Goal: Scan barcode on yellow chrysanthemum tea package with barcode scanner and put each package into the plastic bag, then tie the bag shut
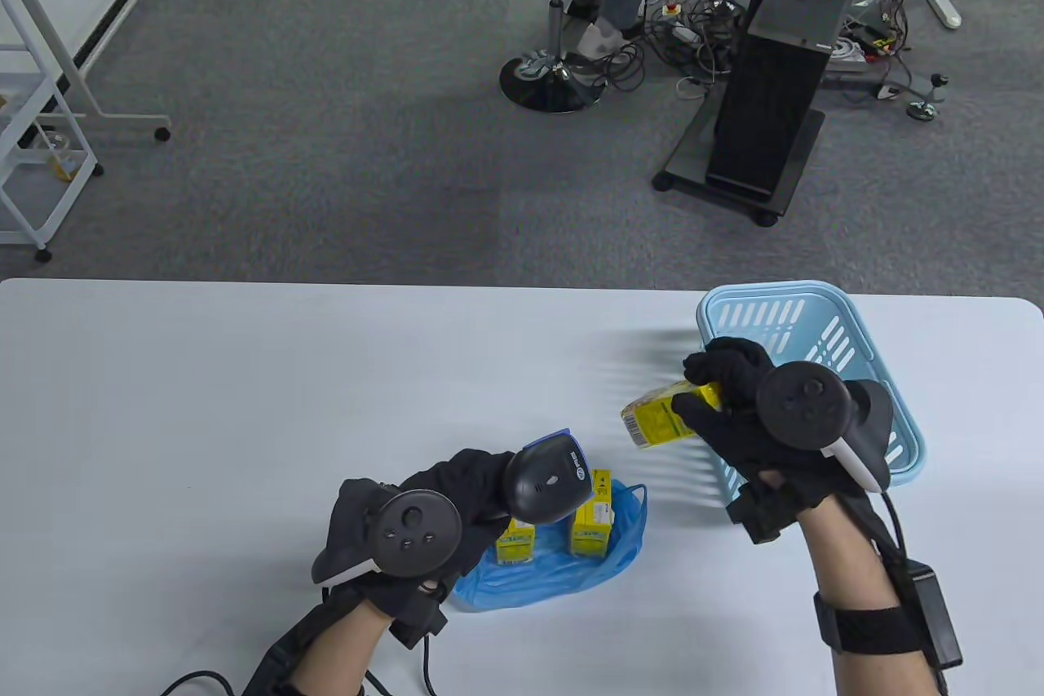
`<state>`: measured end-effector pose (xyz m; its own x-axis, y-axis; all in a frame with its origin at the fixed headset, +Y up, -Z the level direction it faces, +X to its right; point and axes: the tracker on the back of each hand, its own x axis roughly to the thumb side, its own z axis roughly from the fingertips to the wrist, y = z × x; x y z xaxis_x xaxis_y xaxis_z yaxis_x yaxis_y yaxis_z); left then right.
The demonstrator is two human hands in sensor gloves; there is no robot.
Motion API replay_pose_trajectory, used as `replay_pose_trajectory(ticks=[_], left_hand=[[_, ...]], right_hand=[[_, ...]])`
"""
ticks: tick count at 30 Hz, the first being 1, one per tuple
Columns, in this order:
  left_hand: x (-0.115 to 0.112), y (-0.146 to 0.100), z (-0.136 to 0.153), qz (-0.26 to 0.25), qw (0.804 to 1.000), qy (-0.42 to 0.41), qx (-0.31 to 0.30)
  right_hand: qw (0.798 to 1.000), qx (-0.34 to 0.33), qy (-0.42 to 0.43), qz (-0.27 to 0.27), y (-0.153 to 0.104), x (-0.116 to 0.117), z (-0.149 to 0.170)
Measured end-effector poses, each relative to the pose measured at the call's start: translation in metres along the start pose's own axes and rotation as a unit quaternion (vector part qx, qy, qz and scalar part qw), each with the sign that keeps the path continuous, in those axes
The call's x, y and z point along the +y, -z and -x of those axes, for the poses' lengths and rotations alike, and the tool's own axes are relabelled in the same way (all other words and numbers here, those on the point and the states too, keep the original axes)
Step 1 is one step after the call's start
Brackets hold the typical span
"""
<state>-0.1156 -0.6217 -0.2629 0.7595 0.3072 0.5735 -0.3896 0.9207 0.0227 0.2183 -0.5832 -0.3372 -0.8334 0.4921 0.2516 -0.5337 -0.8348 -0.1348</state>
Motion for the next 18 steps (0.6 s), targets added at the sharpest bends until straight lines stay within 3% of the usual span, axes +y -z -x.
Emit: replay_pose_trajectory(ticks=[4, 8, 11, 18], left_hand=[[-0.008, 0.002, -0.012, 0.016, 0.999, 0.043, -0.01], [-0.009, 0.002, -0.02, 0.016, 0.997, 0.07, -0.019], [-0.011, 0.003, -0.023, 0.018, 0.997, 0.076, -0.022], [-0.015, 0.004, -0.022, 0.017, 0.996, 0.088, -0.014]], right_hand=[[0.993, 0.022, 0.118, -0.01, -0.019, 0.033, 0.018], [0.985, 0.022, 0.173, -0.007, -0.035, 0.045, 0.026], [0.981, 0.023, 0.192, -0.012, -0.035, 0.041, 0.023], [0.99, 0.018, 0.133, 0.038, -0.047, 0.024, 0.01]])
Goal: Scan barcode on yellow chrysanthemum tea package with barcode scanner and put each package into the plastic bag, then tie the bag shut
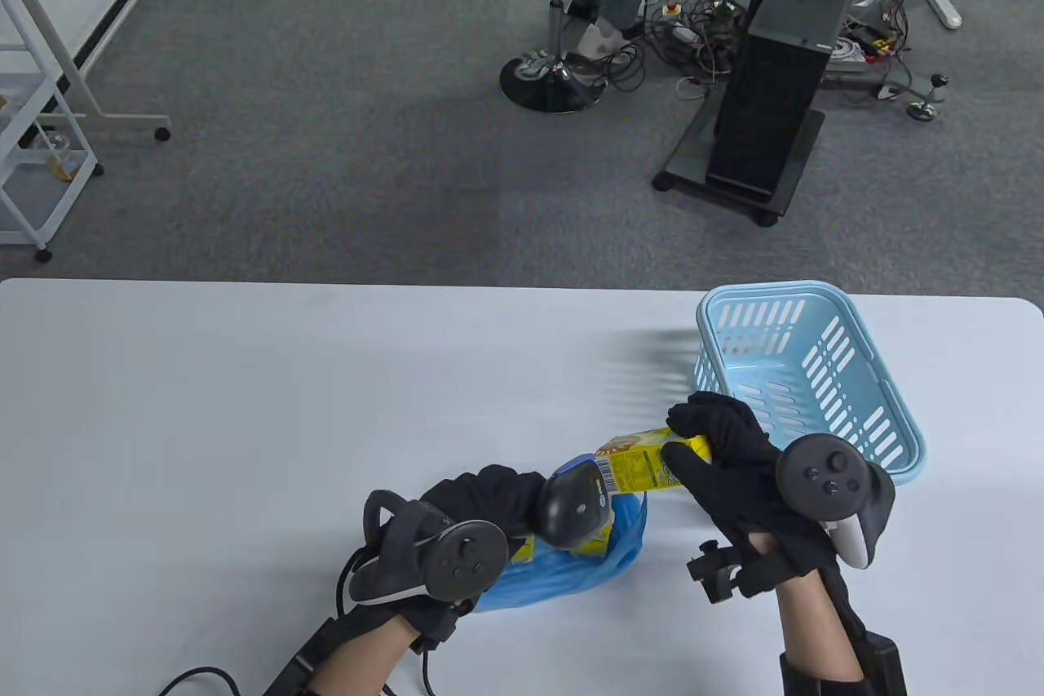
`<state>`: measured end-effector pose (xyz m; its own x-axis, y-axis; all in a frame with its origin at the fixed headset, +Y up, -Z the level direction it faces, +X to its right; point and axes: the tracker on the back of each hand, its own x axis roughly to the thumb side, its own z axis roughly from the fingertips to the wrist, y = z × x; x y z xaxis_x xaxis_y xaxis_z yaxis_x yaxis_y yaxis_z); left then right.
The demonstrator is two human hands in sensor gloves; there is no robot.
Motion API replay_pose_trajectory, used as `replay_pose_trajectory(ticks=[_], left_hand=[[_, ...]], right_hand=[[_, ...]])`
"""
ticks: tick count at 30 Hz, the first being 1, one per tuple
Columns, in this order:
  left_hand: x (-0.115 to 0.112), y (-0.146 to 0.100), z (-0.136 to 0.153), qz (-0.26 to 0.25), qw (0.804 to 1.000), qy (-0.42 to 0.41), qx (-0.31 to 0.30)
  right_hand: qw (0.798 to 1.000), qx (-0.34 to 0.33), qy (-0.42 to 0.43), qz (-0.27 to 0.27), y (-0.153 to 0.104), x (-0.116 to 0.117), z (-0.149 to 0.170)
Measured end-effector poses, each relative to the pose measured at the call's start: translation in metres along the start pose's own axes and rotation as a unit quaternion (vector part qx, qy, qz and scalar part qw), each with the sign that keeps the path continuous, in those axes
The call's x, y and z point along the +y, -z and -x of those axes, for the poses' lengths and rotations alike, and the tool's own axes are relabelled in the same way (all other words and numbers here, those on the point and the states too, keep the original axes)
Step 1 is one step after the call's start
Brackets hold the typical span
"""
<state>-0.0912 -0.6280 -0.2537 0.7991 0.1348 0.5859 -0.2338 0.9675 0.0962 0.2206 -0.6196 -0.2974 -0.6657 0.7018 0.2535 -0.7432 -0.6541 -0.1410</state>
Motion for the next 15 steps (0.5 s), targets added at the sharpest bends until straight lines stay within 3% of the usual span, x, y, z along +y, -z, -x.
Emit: replay_pose_trajectory(ticks=[15], left_hand=[[-0.0015, -0.0006, -0.0004, 0.01, 1.0, -0.002, 0.006]], right_hand=[[1.0, 0.009, 0.001, 0.006, -0.0017, 0.0029, -0.0028]])
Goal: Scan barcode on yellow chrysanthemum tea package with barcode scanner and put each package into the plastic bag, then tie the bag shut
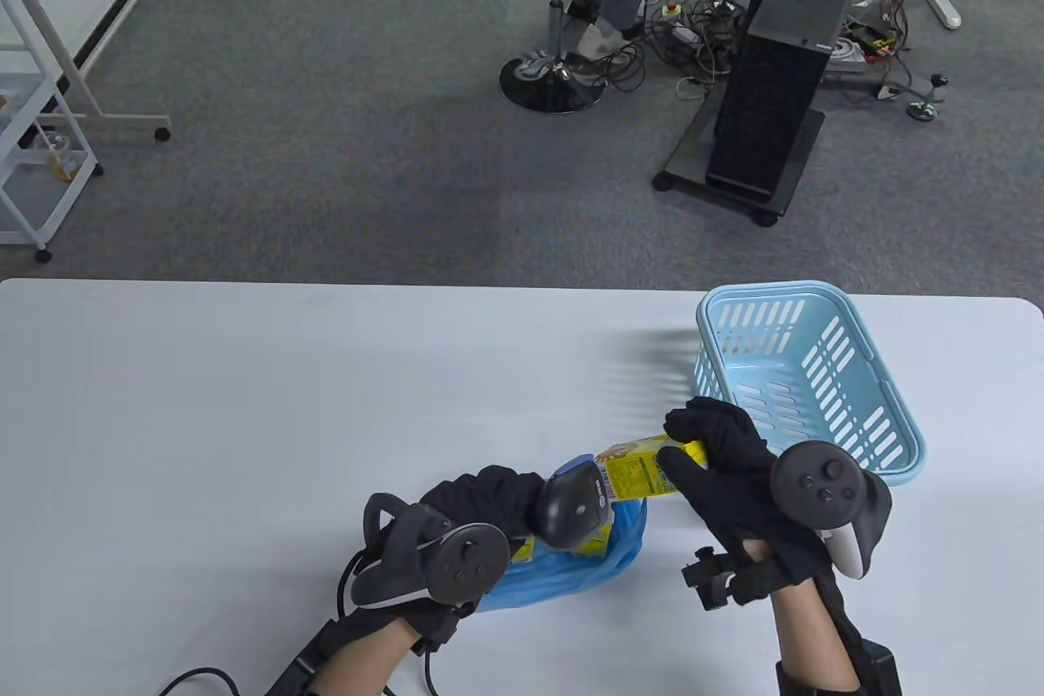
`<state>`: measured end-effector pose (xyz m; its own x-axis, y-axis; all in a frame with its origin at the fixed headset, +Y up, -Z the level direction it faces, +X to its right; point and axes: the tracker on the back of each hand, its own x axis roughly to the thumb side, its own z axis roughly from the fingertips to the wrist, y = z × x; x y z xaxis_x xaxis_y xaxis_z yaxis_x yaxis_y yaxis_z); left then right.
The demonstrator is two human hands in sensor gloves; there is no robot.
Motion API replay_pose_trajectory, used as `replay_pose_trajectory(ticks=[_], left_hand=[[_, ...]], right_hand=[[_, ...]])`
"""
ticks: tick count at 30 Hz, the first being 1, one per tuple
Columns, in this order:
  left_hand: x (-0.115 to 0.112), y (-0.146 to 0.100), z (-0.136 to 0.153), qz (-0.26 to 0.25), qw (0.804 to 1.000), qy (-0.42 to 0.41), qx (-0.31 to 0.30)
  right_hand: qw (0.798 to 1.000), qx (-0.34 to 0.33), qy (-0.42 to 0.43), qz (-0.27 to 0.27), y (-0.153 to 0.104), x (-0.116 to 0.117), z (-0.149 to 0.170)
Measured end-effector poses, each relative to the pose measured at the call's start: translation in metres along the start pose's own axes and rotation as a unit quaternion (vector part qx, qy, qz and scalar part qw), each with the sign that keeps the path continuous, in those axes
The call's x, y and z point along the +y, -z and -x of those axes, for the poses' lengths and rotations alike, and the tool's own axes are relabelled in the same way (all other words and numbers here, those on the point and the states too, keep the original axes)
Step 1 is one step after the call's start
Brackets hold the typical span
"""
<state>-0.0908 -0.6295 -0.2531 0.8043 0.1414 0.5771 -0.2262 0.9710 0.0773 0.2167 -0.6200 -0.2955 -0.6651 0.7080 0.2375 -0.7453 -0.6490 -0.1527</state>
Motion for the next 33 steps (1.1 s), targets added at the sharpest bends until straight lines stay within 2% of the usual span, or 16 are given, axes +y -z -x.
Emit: replay_pose_trajectory(ticks=[7, 10, 13, 17, 20, 23, 27, 31, 33], left_hand=[[0.003, 0.0, 0.009, -0.001, 1.0, -0.021, 0.016], [0.009, -0.003, 0.025, -0.006, 0.997, -0.057, 0.048], [0.016, -0.006, 0.037, 0.005, 0.996, -0.065, 0.066], [0.024, -0.01, 0.053, -0.009, 0.993, -0.078, 0.093], [0.028, -0.015, 0.064, -0.01, 0.989, -0.087, 0.115], [0.029, -0.019, 0.074, -0.012, 0.987, -0.094, 0.13], [0.031, -0.022, 0.082, -0.023, 0.985, -0.092, 0.142], [0.031, -0.025, 0.087, -0.027, 0.985, -0.082, 0.152], [0.031, -0.025, 0.09, -0.027, 0.984, -0.077, 0.159]], right_hand=[[1.0, -0.006, 0.003, -0.002, 0.0, -0.001, 0.001], [0.999, -0.025, 0.003, -0.034, 0.0, 0.007, -0.004], [0.998, -0.045, -0.005, -0.041, -0.002, 0.017, -0.013], [0.993, -0.104, -0.023, -0.041, -0.004, 0.03, -0.032], [0.988, -0.129, -0.039, -0.074, 0.003, 0.043, -0.047], [0.976, -0.159, -0.079, -0.128, 0.017, 0.058, -0.066], [0.95, -0.204, -0.16, -0.175, 0.028, 0.078, -0.087], [0.929, -0.214, -0.205, -0.22, 0.032, 0.094, -0.095], [0.925, -0.214, -0.212, -0.23, 0.032, 0.099, -0.094]])
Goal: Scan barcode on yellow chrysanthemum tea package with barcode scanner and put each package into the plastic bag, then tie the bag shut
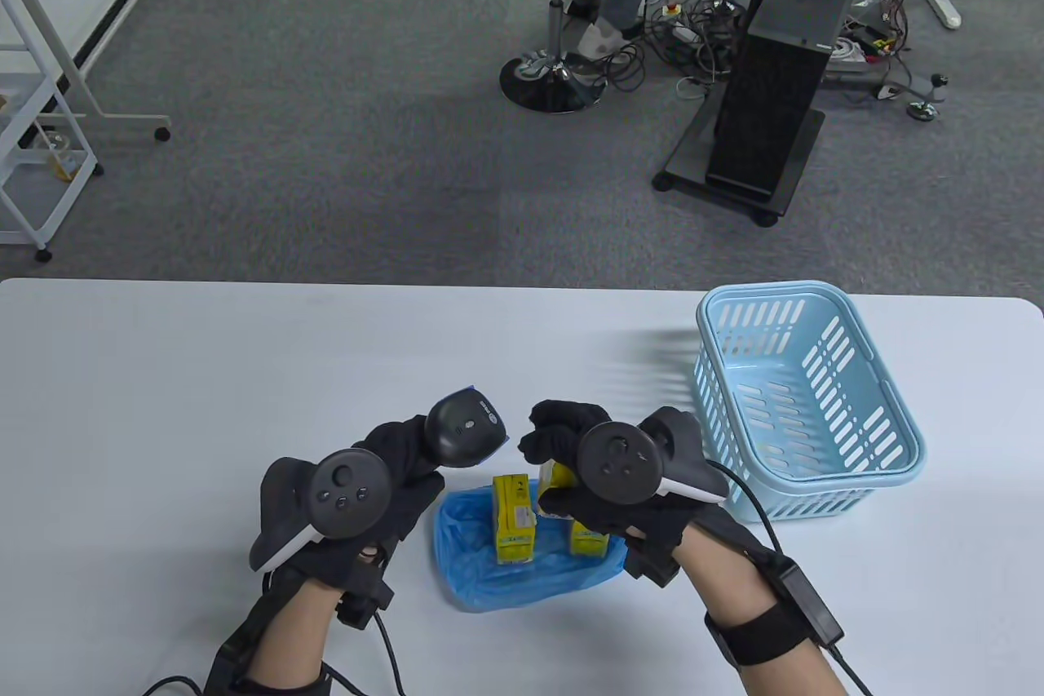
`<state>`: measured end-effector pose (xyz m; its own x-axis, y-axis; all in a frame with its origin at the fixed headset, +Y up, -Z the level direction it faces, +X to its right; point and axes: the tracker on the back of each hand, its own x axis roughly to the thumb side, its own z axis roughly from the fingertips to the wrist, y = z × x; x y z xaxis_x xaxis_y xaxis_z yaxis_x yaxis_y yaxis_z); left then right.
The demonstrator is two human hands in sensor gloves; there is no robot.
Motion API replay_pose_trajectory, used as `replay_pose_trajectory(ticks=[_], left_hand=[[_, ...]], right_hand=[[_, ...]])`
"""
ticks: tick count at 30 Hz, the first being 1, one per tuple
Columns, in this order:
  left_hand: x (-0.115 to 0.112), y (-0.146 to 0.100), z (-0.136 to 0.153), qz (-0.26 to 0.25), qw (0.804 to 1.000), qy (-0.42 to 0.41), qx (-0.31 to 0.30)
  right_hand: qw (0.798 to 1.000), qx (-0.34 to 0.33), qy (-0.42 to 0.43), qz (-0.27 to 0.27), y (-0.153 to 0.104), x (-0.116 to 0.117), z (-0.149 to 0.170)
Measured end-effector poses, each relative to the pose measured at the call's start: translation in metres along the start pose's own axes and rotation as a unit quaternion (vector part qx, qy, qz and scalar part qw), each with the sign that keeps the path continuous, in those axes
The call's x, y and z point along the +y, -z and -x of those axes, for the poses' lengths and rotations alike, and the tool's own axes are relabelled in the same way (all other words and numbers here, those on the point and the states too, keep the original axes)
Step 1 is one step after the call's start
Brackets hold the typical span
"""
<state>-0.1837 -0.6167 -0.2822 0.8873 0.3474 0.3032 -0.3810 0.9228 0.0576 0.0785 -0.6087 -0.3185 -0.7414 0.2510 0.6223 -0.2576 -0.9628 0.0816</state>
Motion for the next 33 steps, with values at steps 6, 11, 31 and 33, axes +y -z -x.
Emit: replay_pose_trajectory(ticks=[6, 11, 31, 33], left_hand=[[-0.002, 0.001, 0.005, 0.004, 1.0, 0.003, 0.006], [-0.002, 0.001, 0.005, 0.006, 1.0, 0.003, 0.005], [-0.006, 0.004, 0.011, 0.02, 1.0, 0.004, 0.02], [-0.007, 0.005, 0.013, 0.022, 1.0, 0.003, 0.022]], right_hand=[[0.999, -0.005, 0.007, -0.035, 0.007, 0.01, 0.0], [0.998, -0.006, 0.006, -0.056, 0.01, 0.008, 0.002], [0.983, -0.02, -0.127, -0.134, 0.023, 0.057, -0.003], [0.983, -0.028, -0.129, -0.127, 0.024, 0.062, -0.003]])
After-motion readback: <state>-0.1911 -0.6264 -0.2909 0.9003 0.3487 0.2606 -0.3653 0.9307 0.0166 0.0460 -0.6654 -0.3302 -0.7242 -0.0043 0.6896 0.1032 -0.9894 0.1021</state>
